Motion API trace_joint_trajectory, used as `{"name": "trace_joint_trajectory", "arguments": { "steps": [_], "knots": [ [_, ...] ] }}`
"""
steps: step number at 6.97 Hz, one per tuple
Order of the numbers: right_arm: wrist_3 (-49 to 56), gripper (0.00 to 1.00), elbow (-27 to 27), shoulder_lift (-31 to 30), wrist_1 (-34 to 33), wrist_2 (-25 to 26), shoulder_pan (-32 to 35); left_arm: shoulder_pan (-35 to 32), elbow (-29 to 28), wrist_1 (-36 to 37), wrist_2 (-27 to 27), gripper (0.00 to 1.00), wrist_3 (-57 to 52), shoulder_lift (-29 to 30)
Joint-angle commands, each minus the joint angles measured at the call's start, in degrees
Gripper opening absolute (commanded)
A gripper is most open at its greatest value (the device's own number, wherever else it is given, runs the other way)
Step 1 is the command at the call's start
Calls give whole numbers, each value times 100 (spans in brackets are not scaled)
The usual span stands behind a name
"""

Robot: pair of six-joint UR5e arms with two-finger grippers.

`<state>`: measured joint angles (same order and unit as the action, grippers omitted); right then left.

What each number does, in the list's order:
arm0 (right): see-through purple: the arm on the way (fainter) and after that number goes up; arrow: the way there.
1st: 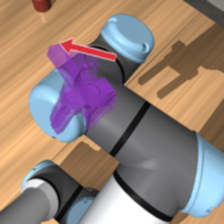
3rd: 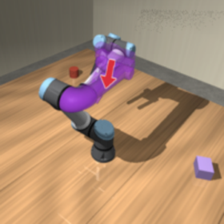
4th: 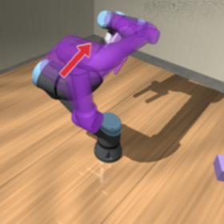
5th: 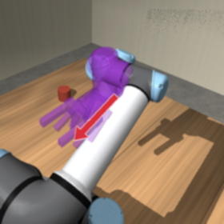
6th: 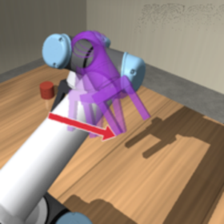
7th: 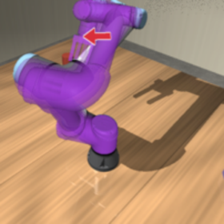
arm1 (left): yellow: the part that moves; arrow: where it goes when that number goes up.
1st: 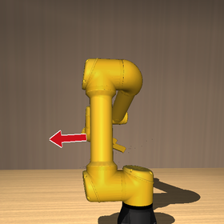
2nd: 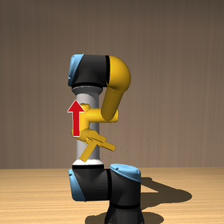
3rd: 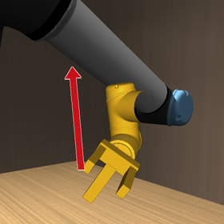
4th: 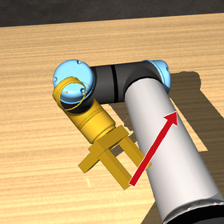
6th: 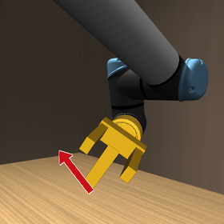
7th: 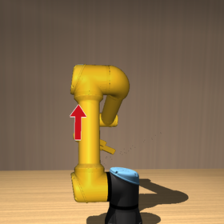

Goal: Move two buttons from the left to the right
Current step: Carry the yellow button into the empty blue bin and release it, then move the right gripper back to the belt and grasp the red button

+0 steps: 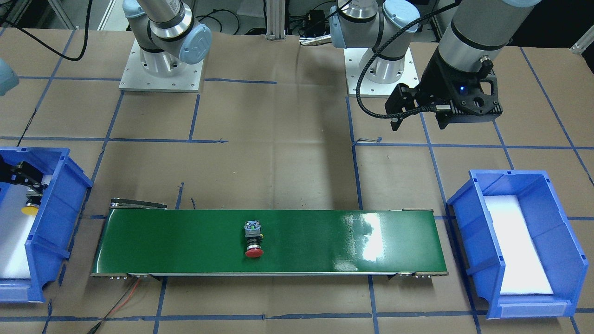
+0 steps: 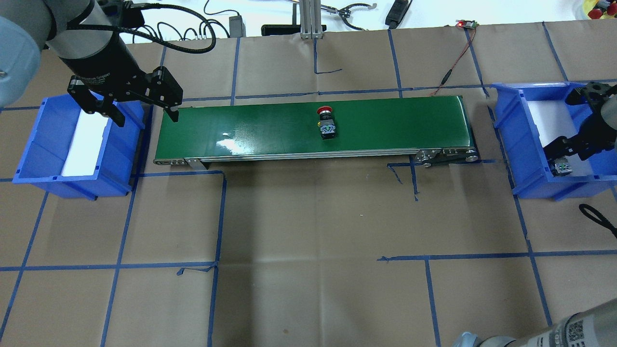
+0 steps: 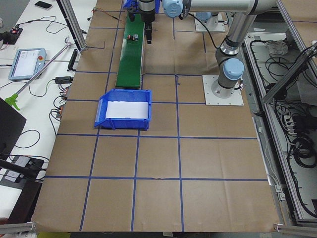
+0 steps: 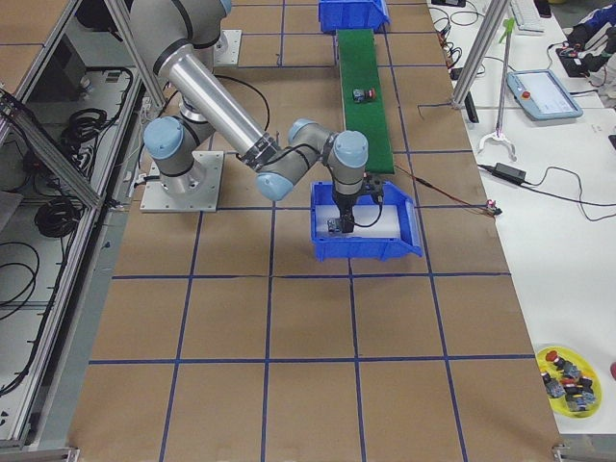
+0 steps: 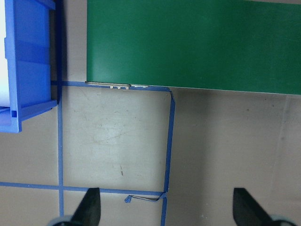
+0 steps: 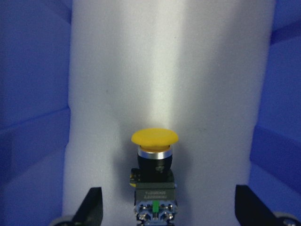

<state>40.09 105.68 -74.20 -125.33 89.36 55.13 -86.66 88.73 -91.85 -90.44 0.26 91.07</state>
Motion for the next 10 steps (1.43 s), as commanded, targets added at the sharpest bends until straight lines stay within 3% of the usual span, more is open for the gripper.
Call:
{"name": "trace_joint_trajectory", "arguments": {
  "steps": [1,3,4,8,10],
  "knots": [
    [-586,99,-911,-191,820,12,356,0,-40,0,9,100,0,42],
    [-1595,99,-2063,-174,2253,3,953,0,-49,0,9,100,0,51],
    [-2114,99,-2260,-183,2424,12,1391,0,-58,0,9,100,0,60],
    [-4601,99,-2262,-104,1585,64,3913,0,-84,0,9,100,0,78],
    [-4598,99,-2017,80,1452,56,4085,0,-75,0,9,100,0,69]
  ]
}}
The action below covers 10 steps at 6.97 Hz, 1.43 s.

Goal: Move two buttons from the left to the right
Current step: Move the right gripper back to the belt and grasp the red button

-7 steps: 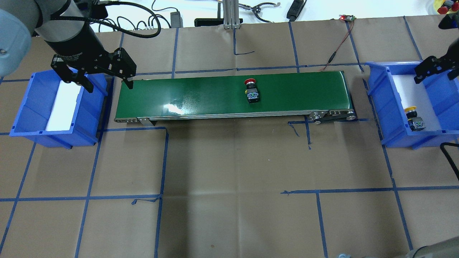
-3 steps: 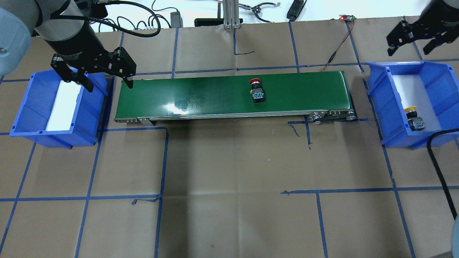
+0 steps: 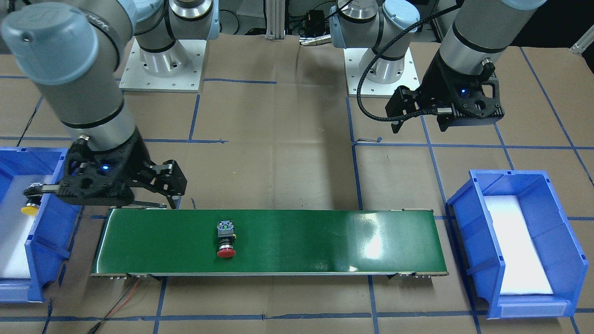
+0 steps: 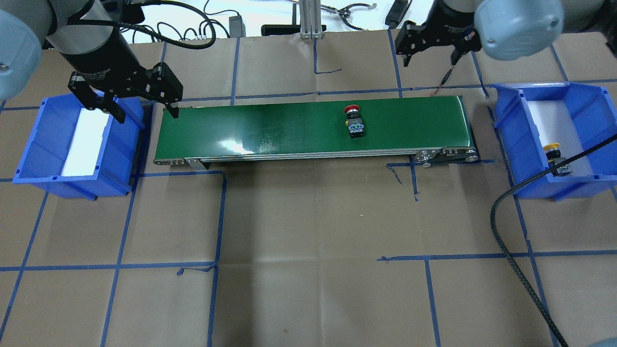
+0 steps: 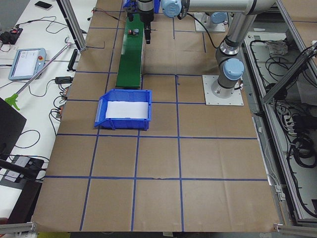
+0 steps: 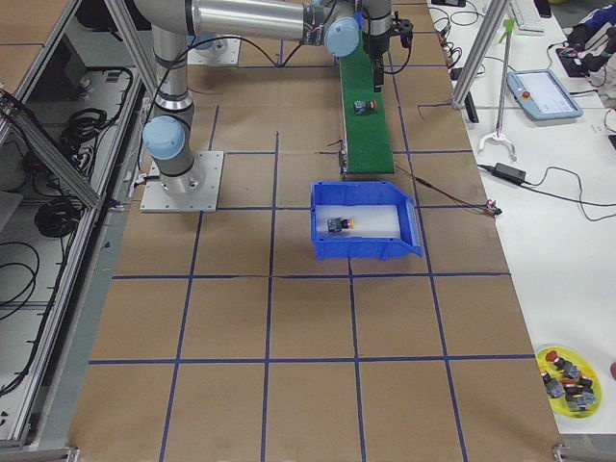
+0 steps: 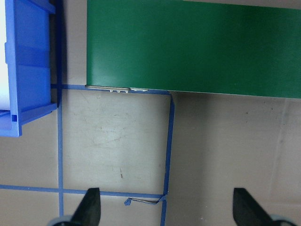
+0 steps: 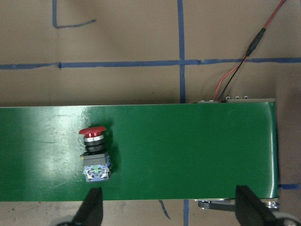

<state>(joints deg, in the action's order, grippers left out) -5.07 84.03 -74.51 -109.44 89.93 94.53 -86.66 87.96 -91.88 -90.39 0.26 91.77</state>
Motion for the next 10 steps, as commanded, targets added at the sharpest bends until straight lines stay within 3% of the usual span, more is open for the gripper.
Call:
{"name": "trace_joint_trajectory", "arguments": {
  "steps": [1,2,8,9,10],
  "knots": [
    [-55,99,340,217,-548,7,144,0,2,4,4,100,0,-10],
    [-72,99,481,374,-856,16,144,0,2,-5,13,100,0,-10],
    [-117,99,1018,903,-1061,-2,144,0,2,4,21,100,0,-19],
    [-108,97,1001,1051,-1061,-2,136,0,2,4,21,100,0,-19],
    [-47,85,966,1157,-1270,7,136,0,2,4,21,100,0,-19]
  ]
}}
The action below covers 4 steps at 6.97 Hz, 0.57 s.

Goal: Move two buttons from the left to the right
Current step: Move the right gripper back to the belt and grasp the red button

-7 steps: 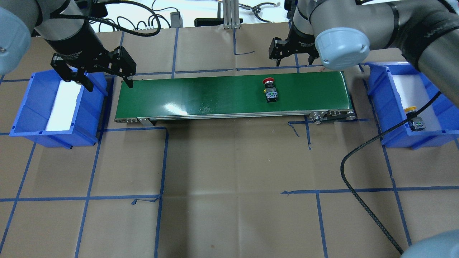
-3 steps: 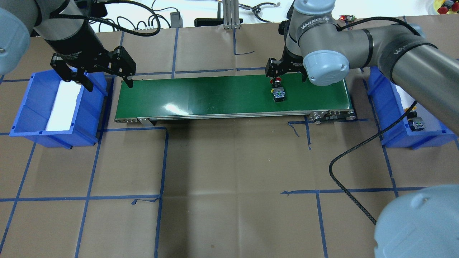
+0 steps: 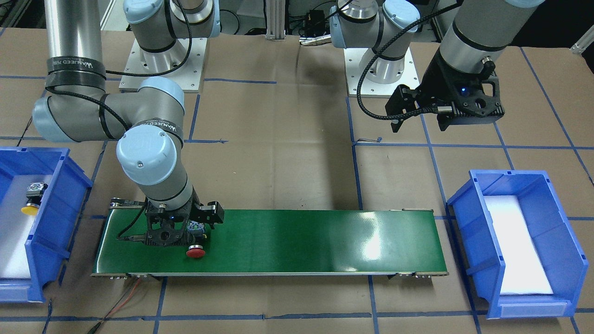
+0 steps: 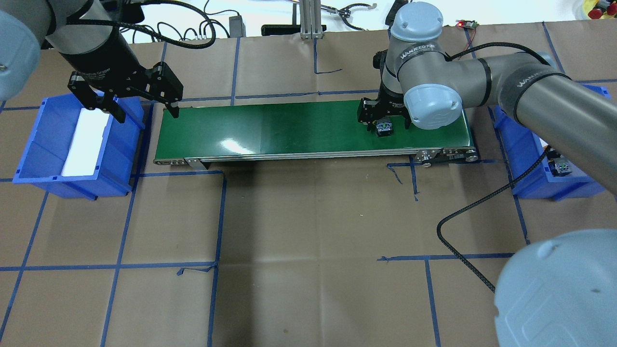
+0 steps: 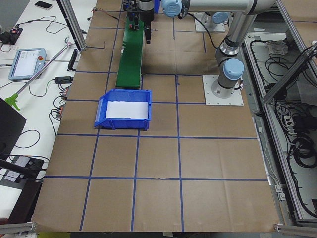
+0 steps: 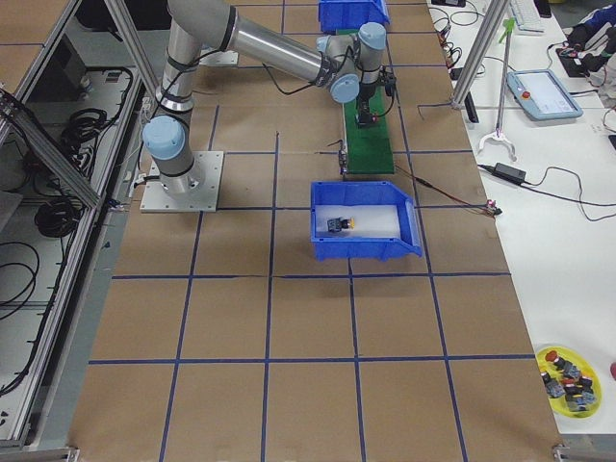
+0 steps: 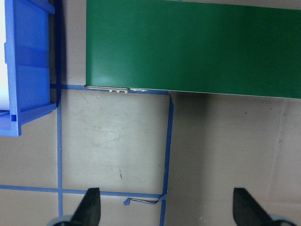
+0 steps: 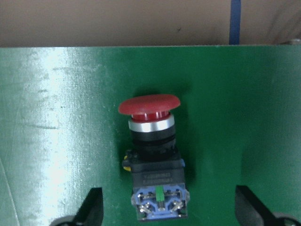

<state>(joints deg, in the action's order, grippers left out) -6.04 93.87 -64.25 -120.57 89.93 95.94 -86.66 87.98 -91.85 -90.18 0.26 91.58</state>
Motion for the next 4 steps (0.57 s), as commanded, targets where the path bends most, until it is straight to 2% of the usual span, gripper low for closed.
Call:
{"name": "trace_joint_trajectory", "arguments": {
  "steps": [1,2,3,4],
  "knots": [
    [59,67,-9,175,-421,16,-23,0,0,0,9,100,0,9],
    [59,46,-9,167,-424,33,-40,0,-9,0,0,100,0,9],
    [76,19,-44,80,-328,34,-101,0,-9,0,9,100,0,9],
    [120,7,-53,-25,-283,34,-258,0,-9,0,9,100,0,9]
  ]
}}
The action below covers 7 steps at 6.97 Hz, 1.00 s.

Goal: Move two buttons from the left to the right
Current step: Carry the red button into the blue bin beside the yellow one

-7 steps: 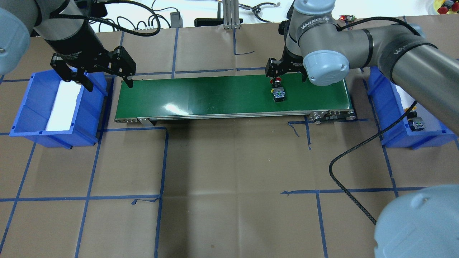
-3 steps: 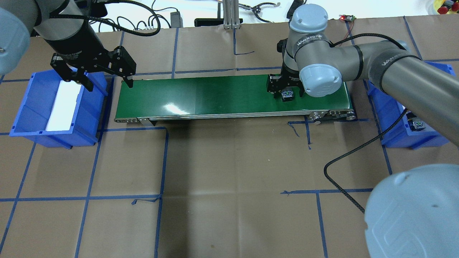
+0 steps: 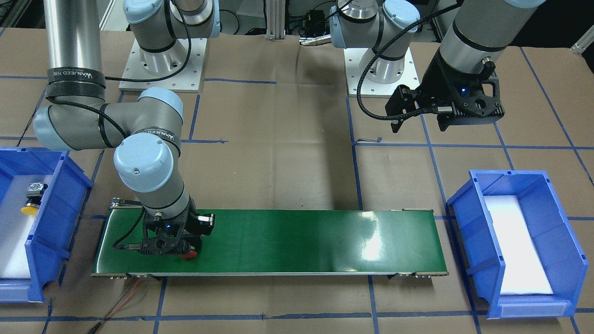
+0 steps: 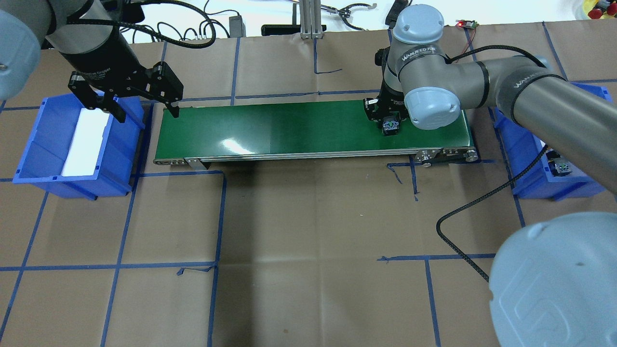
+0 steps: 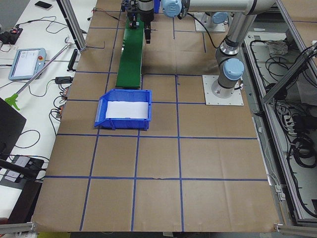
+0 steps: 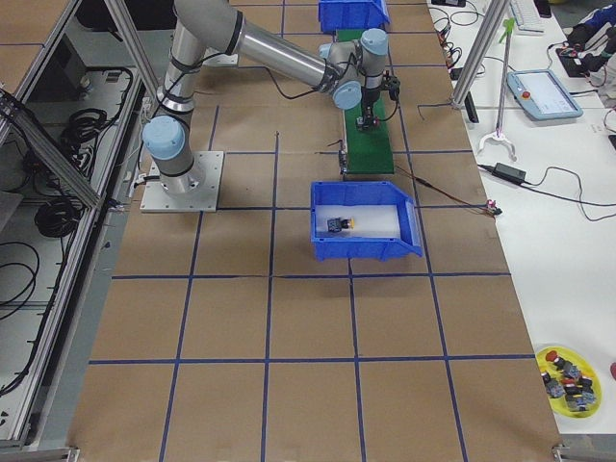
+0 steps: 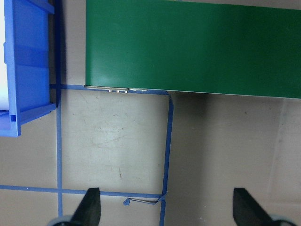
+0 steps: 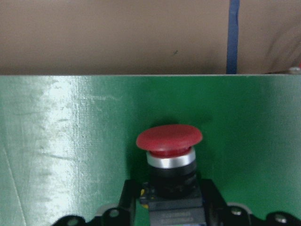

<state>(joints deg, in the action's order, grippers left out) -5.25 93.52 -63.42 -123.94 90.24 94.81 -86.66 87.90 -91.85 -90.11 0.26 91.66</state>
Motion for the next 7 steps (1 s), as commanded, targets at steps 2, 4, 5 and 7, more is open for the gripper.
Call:
{"name": "trace_joint_trajectory", "arguments": {
  "steps": [2,4,5,7],
  "knots": [
    [312,5,-184,-686,612,-76,-645,0,-1,0,2,100,0,1],
    [1387,5,-815,-1040,1684,-76,-1644,0,-10,0,2,100,0,1],
    [2108,5,-1053,-1041,1828,-94,-2181,0,-10,0,11,100,0,9],
    [3271,4,-1161,-866,1751,-225,-3175,9,-10,0,11,100,9,9]
  ]
}}
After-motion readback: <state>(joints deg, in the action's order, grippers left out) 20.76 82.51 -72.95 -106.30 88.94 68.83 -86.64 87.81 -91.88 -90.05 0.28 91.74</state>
